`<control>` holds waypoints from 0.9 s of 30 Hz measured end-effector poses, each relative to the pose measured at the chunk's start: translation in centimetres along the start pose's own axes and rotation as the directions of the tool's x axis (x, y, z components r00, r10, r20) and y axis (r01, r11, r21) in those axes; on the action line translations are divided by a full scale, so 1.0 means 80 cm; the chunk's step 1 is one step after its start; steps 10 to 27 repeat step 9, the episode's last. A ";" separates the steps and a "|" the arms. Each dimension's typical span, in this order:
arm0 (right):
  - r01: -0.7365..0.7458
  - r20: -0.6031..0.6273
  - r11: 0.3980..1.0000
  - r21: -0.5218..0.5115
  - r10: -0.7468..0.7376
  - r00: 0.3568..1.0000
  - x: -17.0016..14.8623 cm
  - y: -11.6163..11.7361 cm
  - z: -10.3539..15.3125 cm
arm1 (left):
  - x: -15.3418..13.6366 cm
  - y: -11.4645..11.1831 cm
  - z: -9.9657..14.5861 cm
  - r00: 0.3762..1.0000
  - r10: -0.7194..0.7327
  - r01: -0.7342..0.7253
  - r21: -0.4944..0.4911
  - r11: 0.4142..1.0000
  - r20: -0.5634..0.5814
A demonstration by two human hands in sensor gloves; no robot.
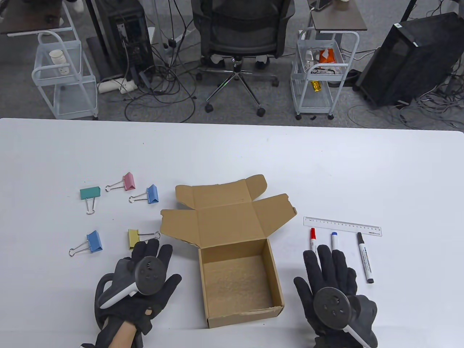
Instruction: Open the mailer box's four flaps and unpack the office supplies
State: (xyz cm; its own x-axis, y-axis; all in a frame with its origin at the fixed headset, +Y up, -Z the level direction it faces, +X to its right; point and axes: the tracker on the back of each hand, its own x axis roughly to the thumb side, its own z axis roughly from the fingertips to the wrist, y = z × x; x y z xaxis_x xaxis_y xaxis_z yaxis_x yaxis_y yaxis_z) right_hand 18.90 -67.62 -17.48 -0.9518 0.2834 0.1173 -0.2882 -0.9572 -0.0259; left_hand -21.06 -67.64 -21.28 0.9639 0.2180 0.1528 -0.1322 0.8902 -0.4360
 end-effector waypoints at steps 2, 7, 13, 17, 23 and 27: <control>-0.016 -0.006 1.000 0.009 0.016 1.000 0.000 0.002 -0.001 | 0.000 0.000 0.000 1.000 0.000 0.000 -0.001 1.000 0.005; -0.043 -0.009 0.999 0.014 0.043 0.999 0.001 0.005 -0.001 | 0.001 -0.002 -0.001 1.000 -0.006 0.006 -0.012 1.000 0.007; -0.046 -0.010 0.999 0.019 0.047 0.999 0.001 0.005 -0.002 | 0.001 -0.002 -0.001 1.000 -0.006 0.007 -0.012 1.000 0.006; -0.046 -0.010 0.999 0.019 0.047 0.999 0.001 0.005 -0.002 | 0.001 -0.002 -0.001 1.000 -0.006 0.007 -0.012 1.000 0.006; -0.046 -0.010 0.999 0.019 0.047 0.999 0.001 0.005 -0.002 | 0.001 -0.002 -0.001 1.000 -0.006 0.007 -0.012 1.000 0.006; -0.046 -0.010 0.999 0.019 0.047 0.999 0.001 0.005 -0.002 | 0.001 -0.002 -0.001 1.000 -0.006 0.007 -0.012 1.000 0.006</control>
